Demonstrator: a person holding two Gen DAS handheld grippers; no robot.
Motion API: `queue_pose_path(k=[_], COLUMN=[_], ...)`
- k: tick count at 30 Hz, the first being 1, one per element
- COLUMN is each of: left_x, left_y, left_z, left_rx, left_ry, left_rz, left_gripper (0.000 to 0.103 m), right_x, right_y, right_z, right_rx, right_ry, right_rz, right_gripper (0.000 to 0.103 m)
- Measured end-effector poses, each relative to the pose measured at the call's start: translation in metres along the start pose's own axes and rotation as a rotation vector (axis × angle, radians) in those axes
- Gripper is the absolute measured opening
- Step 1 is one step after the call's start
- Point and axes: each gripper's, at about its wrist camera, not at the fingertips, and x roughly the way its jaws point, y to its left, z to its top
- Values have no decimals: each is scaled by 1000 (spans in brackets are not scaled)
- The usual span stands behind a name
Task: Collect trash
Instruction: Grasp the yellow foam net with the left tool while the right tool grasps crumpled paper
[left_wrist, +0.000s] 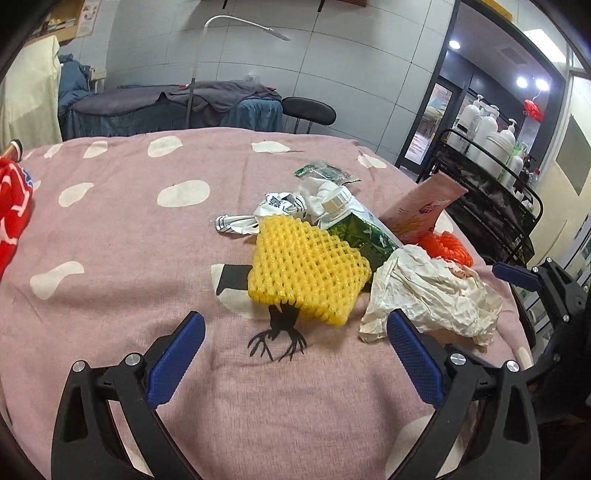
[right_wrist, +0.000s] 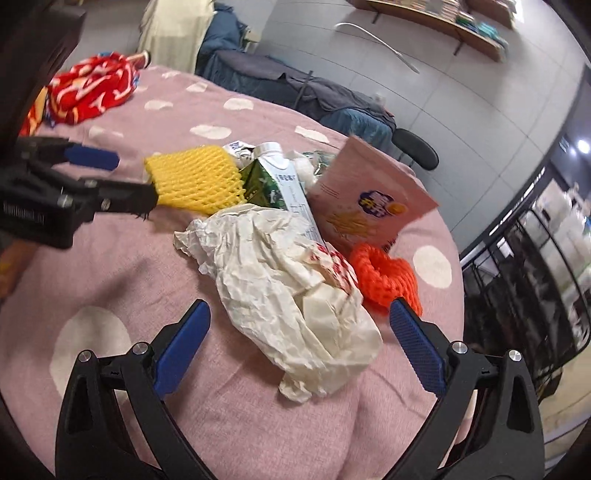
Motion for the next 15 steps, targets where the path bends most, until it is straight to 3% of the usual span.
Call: queue_pose_path(k=[1, 4, 7, 11, 14, 15], left_x=[3, 16, 25, 32, 40, 41], left_y=[4, 12, 14, 10, 5, 4], left_z=[3, 11, 21, 32, 33, 32], left_rx=[-21, -69, -81, -68, -55, -55], left_ry=[6, 29, 27, 23, 59, 63], left_rz=[-15, -50, -35, -63, -67, -71], left_gripper=[98, 97, 92, 71, 47, 44], right_x=[4, 11, 16, 14, 9, 8], right_y=[4, 6, 3, -8, -16, -18], right_z=[2, 5, 5, 5, 2, 1], right_rx=[-25, -57, -36, 6, 41, 50], right_ry=[8, 18, 30, 22, 13, 10], right_rz=[-16, -22, -18, -16, -16, -16], right_gripper=[95, 77, 61, 37, 28, 22])
